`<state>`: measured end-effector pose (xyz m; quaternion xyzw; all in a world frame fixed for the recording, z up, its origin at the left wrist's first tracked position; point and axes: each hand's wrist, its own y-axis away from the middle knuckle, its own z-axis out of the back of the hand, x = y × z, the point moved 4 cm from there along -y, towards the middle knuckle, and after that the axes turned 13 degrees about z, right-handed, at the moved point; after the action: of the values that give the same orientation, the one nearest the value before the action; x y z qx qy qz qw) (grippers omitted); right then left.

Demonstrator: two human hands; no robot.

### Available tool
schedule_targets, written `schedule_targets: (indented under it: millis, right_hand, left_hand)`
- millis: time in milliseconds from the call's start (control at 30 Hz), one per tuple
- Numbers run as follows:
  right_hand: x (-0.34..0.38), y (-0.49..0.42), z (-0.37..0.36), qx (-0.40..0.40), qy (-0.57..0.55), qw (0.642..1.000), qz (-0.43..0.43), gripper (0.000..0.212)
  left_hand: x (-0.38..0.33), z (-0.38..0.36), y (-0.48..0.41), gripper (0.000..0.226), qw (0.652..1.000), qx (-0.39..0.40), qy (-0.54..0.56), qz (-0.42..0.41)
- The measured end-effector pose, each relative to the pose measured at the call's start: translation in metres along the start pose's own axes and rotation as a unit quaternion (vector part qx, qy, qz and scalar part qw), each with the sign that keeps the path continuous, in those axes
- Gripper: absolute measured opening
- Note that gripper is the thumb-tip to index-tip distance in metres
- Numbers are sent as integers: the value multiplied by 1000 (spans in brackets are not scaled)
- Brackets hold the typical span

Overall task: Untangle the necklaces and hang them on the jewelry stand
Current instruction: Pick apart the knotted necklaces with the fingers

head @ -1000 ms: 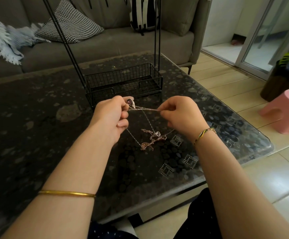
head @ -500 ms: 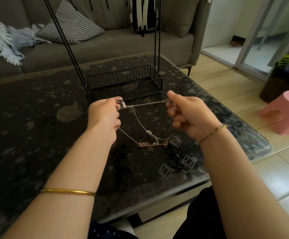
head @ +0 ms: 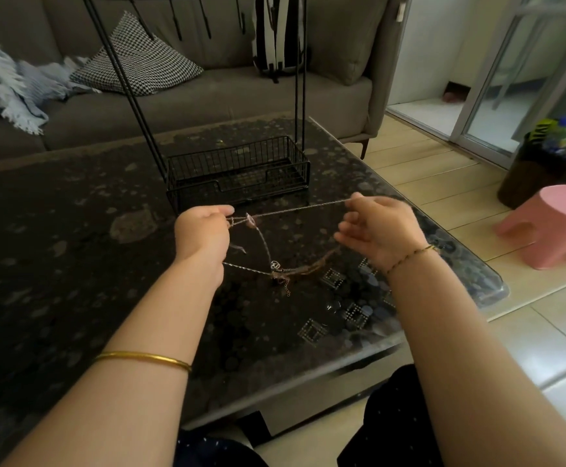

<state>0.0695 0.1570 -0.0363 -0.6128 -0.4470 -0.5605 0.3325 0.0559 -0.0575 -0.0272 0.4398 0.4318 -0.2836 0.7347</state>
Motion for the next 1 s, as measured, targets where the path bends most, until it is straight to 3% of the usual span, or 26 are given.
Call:
schedule_targets:
  millis: [33,100,233,333,400,467,633,833,1000]
  right_hand:
    - [-1,3,1,9,-67,996,-50,20]
    - [-5,2,5,10,-83,993,-86,28]
    - [3,2,16,-15,144,989,39,33]
    - [8,2,23,-31,218,970,98,38]
    - [7,3,29,-36,157,985,61,35]
    - [4,6,33,-36,17,999,-17,31]
    - [-6,6,44,-76,-122,983,-112,27]
    - [-1,12,44,-134,-149,977,-73,28]
    - [-3,13,46,-210,-177,961,-35,25]
  left_hand:
    - [1,0,4,34,1000,-3,-11,-1]
    - [3,-1,6,34,999,-10,-34,-2]
    - [7,-1,7,34,997,-14,-78,-8]
    - [8,-2,9,32,994,-14,-102,-24]
    - [7,-2,10,27,990,-9,-130,-54]
    - [6,-2,13,24,984,8,-161,-81]
    - [4,-2,17,17,974,60,-202,-80]
    - [16,-3,15,7,932,37,-349,-88]
    - [23,2,14,21,945,34,-324,20]
